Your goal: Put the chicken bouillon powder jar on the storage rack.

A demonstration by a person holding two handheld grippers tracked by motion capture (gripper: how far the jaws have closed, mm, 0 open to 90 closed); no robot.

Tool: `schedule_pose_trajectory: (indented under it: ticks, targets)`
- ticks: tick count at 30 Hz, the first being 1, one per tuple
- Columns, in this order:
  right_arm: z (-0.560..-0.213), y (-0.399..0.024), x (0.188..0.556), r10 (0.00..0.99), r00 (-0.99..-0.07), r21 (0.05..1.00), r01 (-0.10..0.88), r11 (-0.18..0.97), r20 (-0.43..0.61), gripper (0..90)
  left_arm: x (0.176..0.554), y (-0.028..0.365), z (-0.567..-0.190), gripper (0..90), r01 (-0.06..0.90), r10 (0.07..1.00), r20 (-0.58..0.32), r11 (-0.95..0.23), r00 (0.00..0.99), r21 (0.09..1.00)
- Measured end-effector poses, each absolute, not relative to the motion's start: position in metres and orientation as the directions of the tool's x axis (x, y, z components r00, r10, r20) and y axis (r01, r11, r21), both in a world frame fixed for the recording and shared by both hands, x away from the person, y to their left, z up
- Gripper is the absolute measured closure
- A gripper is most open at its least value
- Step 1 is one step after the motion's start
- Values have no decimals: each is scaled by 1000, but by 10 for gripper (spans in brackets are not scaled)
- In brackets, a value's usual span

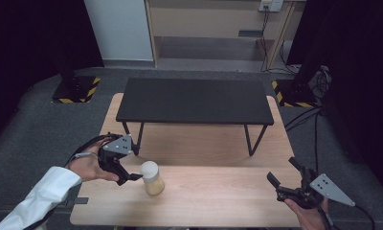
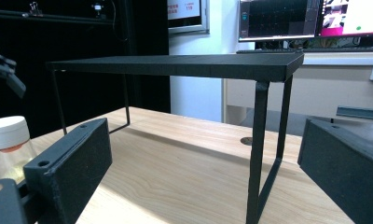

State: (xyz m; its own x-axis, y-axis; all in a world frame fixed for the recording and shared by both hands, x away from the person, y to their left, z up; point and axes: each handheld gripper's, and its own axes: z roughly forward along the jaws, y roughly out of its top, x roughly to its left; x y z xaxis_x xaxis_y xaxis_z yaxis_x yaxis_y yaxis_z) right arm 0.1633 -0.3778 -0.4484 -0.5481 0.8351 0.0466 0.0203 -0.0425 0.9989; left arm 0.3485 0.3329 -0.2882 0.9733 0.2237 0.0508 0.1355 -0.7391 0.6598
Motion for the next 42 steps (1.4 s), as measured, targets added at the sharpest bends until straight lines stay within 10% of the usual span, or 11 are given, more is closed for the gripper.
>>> schedule_pose_trajectory:
  ticks: [9, 19, 31, 42]
  targets:
    - [-449, -378, 163, 836, -548, 999, 14, -41, 42, 31, 359, 318, -319, 60, 128, 190, 23, -741, 981, 659]
    - [-448, -378, 162, 837, -546, 999, 11, -40, 39, 31, 368, 319, -337, 321, 105, 150, 7, -722, 989, 684]
    - [-448, -377, 162, 840, -542, 999, 4, -37, 33, 29, 369, 319, -332, 325, 125, 165, -9, -710, 986, 693]
    - [-449, -377, 161, 838, -544, 999, -10, -45, 32, 16, 370, 316, -236, 324, 67, 150, 46, -671, 988, 739]
